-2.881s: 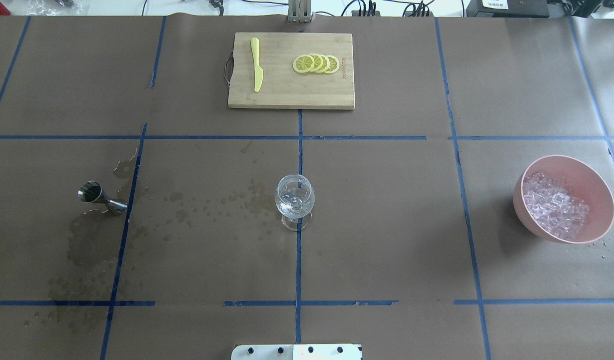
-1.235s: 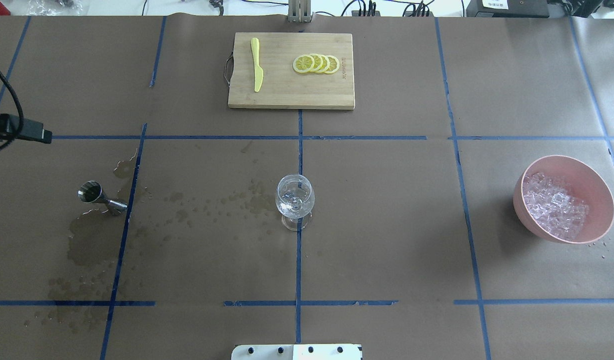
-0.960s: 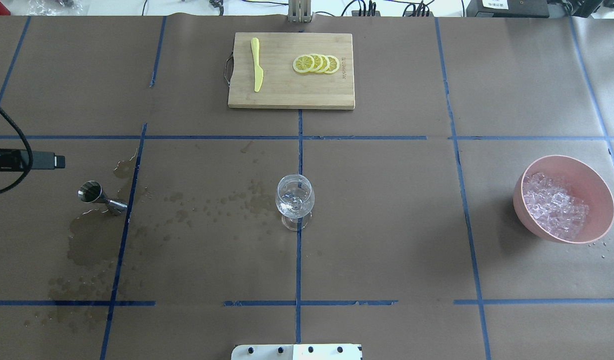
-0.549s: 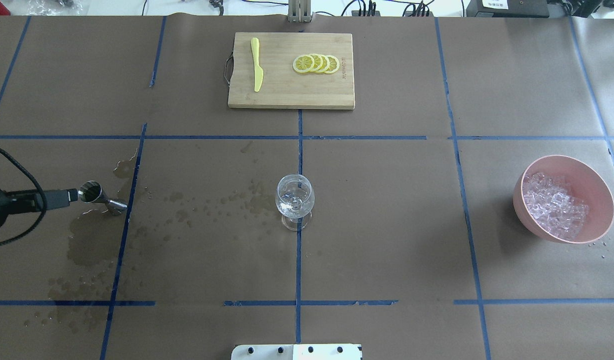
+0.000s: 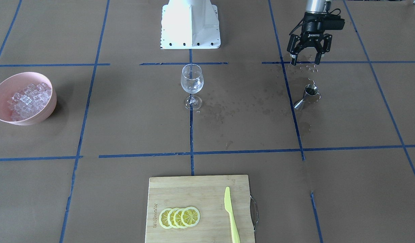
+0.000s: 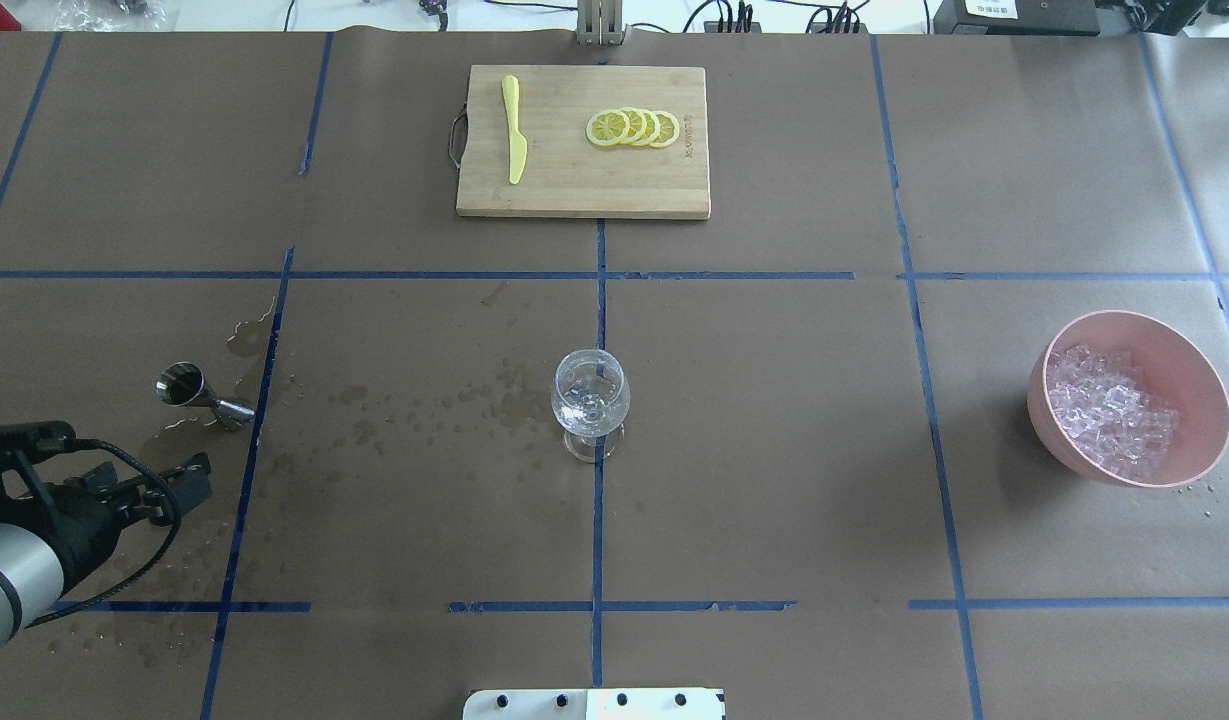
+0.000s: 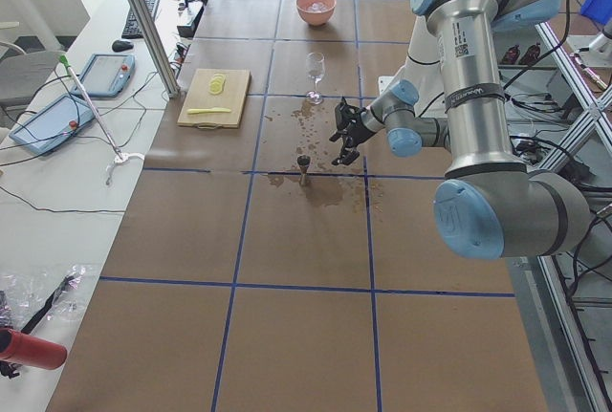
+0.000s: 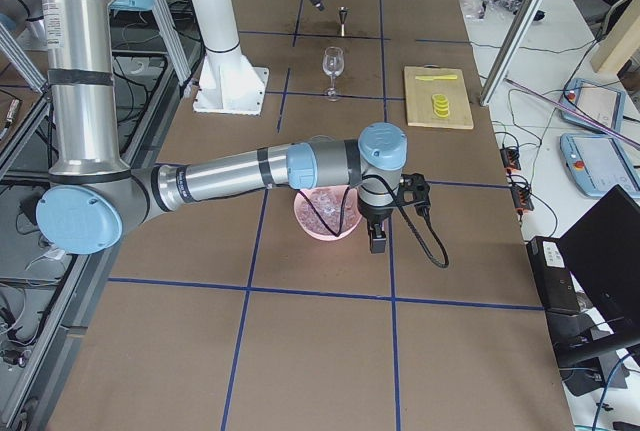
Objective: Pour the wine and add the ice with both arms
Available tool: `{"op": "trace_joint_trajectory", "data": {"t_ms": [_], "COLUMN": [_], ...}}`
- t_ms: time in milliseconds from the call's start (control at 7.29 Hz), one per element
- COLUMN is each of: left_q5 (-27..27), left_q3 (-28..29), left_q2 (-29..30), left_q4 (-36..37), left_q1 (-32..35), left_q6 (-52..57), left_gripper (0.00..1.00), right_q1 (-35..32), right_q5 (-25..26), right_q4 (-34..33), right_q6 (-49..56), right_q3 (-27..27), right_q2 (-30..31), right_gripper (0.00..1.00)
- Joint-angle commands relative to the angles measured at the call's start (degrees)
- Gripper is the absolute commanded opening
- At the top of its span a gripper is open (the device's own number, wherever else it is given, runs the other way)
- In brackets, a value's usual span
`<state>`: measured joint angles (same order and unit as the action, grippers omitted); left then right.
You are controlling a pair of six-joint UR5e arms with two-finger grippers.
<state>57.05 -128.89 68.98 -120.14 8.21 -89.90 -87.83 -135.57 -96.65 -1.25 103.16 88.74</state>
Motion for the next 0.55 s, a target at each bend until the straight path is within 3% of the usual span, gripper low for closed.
{"op": "trace_joint_trajectory", "data": {"t_ms": [0, 137, 412], "left_q5": [-11.7, -14.0, -20.0], "left_q3": [8.5, 12.9, 16.8], "left_q2": [5.3, 9.5, 10.4], "left_q4": [2.7, 2.8, 2.9], "left_q1": [-3.2, -3.2, -3.1], "left_q6": [-5.6, -6.6, -7.7], "left_gripper": [0.98, 0.98, 0.96], "right_q1": [0.1, 0.1, 0.1], "right_q5": [0.0, 0.0, 0.0], "right_q4": [0.1, 0.1, 0.1], "right_q6": [-0.7, -0.7, -0.7], "right_q3": [0.2, 0.2, 0.3], "right_q2": [-0.1, -0.2, -0.3], "right_gripper": [1.0, 1.0, 1.0]}}
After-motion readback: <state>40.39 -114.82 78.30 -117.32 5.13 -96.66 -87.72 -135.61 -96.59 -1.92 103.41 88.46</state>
